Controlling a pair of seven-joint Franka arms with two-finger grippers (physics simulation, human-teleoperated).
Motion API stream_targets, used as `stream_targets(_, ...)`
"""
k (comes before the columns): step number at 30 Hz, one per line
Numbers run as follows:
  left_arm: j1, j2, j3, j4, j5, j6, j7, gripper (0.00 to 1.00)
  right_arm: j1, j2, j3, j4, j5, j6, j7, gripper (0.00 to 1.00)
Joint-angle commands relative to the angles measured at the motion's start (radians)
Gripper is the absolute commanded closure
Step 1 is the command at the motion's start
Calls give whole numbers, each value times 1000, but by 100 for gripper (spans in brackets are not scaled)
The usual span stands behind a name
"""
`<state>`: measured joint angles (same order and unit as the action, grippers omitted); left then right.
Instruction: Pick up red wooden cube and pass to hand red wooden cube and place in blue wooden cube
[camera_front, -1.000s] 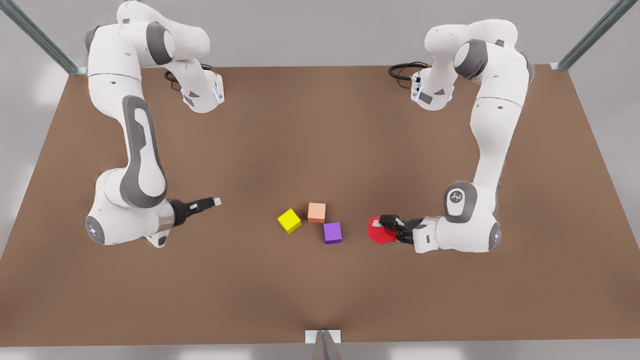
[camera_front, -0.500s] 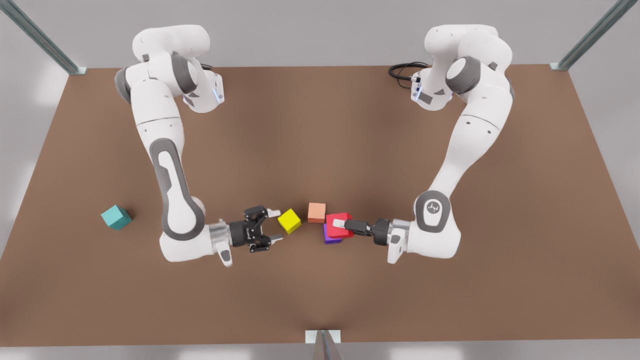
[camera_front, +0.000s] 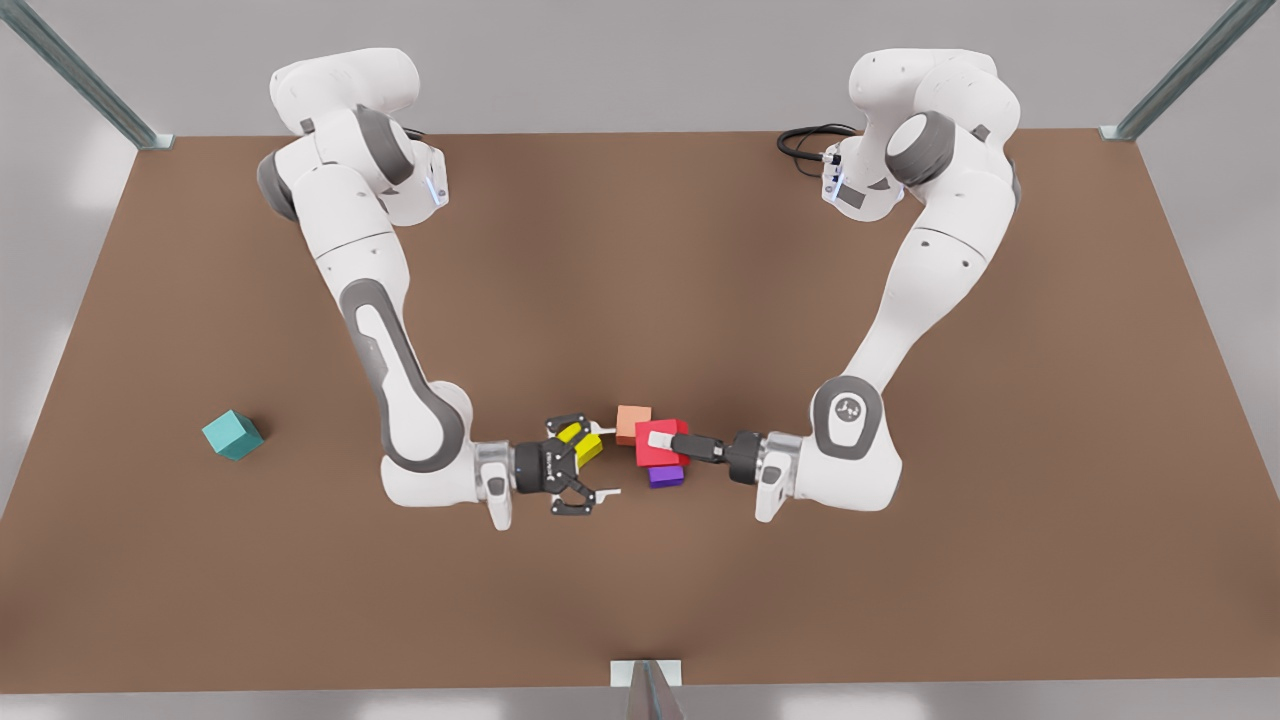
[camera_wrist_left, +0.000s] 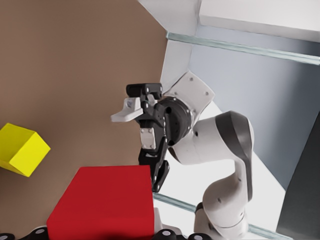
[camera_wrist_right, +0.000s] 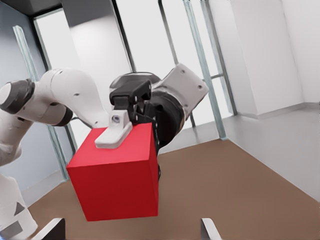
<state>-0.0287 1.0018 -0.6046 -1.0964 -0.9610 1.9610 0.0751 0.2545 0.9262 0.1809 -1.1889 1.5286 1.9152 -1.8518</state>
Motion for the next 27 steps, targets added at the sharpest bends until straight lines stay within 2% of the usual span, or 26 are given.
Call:
stream_targets(1, 0, -2, -1, 0, -9, 7, -35, 39, 3, 0, 17, 5, 19, 42, -406, 0)
stream_targets(16, -4, 8, 0, 1, -9, 24, -34, 39, -15, -13, 38, -41, 25, 10, -408, 0)
stream_targets(27, -31, 8, -15, 1, -9, 93, -37, 39, 14, -9, 78, -35, 47, 125, -406, 0)
